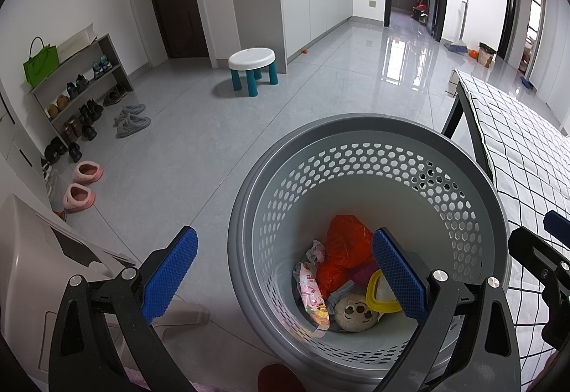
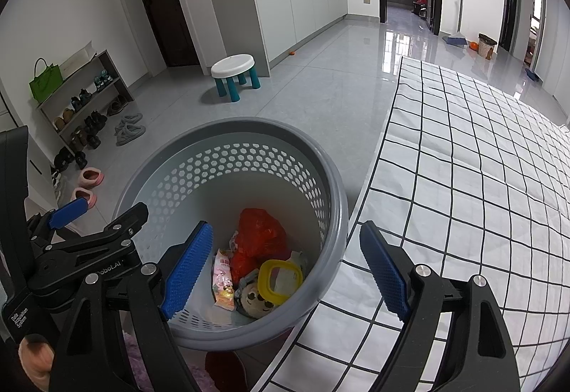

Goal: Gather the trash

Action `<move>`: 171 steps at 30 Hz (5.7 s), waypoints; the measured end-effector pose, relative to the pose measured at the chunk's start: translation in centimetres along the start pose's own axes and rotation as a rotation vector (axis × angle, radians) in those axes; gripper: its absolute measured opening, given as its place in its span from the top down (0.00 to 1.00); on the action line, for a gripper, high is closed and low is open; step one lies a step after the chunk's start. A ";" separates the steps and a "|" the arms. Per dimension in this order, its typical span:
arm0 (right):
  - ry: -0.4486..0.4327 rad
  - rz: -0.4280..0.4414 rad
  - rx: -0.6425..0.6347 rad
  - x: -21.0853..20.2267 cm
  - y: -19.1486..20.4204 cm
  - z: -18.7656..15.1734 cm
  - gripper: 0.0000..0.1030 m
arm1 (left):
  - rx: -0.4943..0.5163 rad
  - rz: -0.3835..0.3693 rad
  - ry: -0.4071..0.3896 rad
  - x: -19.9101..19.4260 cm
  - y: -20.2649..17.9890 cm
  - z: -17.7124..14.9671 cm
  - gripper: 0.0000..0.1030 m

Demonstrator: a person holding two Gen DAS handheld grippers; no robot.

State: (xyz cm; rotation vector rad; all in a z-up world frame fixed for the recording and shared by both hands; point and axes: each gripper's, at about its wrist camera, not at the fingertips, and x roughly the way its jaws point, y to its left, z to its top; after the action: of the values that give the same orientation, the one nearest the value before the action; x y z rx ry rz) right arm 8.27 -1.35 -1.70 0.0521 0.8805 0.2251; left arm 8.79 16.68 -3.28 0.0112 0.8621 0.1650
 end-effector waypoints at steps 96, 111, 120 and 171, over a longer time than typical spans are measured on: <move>0.019 -0.624 0.612 -6.9 -37.1 -10.4 0.08 | -0.233 0.113 -0.132 -4.3 11.2 -2.5 0.06; 0.020 -0.625 0.612 -6.9 -37.2 -10.4 0.08 | -0.283 0.115 -0.256 -6.7 11.9 -3.0 0.06; 0.021 -0.625 0.612 -6.9 -37.2 -10.4 0.08 | -0.252 0.127 -0.243 -6.2 10.7 -2.7 0.06; 0.023 -0.626 0.613 -6.9 -37.2 -10.4 0.08 | -0.336 0.176 -0.329 -8.4 11.9 -2.8 0.06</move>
State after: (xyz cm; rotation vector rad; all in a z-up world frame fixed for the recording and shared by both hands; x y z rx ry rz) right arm 2.54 -39.63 -8.23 0.3376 0.9209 -0.6354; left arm -0.35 26.99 2.19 -0.1961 0.4960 0.4592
